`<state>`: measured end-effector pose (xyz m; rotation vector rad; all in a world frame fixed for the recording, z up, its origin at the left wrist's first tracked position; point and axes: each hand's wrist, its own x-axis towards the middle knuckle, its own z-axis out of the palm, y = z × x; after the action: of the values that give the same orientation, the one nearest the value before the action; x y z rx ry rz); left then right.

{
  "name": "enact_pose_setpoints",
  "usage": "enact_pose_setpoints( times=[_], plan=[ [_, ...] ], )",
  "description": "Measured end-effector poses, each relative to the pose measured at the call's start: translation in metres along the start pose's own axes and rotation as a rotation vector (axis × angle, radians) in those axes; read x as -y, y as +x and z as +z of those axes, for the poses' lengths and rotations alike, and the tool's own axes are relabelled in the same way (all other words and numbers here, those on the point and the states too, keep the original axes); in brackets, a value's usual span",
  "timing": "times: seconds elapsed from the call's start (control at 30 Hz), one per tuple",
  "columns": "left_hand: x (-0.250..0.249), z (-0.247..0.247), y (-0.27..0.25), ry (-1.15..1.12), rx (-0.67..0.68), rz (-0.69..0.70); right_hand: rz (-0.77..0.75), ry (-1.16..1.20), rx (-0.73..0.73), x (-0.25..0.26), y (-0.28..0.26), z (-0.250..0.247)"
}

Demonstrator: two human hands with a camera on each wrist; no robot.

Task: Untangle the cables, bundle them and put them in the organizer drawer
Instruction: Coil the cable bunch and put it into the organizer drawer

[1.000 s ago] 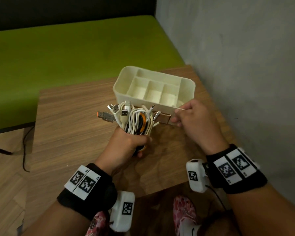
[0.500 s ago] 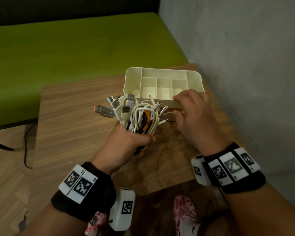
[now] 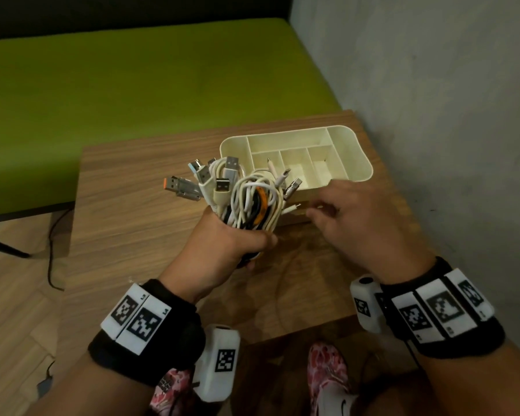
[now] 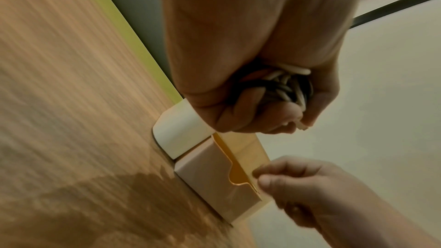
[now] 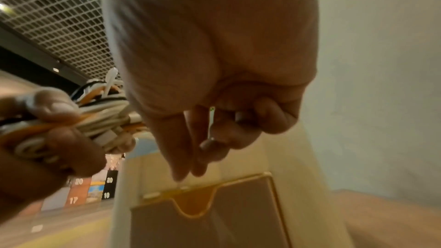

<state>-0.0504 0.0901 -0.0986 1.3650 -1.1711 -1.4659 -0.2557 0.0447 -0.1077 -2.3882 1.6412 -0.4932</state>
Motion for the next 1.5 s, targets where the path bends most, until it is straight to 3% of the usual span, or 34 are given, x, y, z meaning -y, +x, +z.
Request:
enact_pose_setpoints(
  times=[0.1,0.3,0.47,0.67,0.8,1.0,1.3,1.5],
  plan=[
    [0.0,0.0,0.0,-0.001,0.004,0.006,0.125,-0.032,0.158,-0.009,-0.002,0.003],
    [0.002,-0.002,0.002,0.011,-0.014,-0.002,0.202,-0.07,0.075,-0.021,0.001,0.014],
    [0.002,-0.002,0.002,0.023,-0.026,0.002,0.154,-0.007,0.002,-0.01,-0.001,0.023],
    [0.004,-0.007,0.005,0.043,-0.015,0.007,0.193,0.232,0.1,-0.011,0.003,0.018],
    [0.007,-0.014,0.012,0.065,-0.066,0.003,0.272,0.225,0.141,-0.017,0.004,0.014],
    [0.007,-0.021,0.014,-0.001,-0.079,0.027,0.241,0.328,0.223,-0.011,0.002,0.012],
    [-0.001,-0.027,0.003,0.234,-0.053,0.133,0.253,0.238,0.508,-0.006,-0.001,-0.006],
    [0.004,-0.02,0.008,0.58,-0.108,0.167,0.287,0.279,0.514,-0.004,-0.006,-0.011]
  ],
)
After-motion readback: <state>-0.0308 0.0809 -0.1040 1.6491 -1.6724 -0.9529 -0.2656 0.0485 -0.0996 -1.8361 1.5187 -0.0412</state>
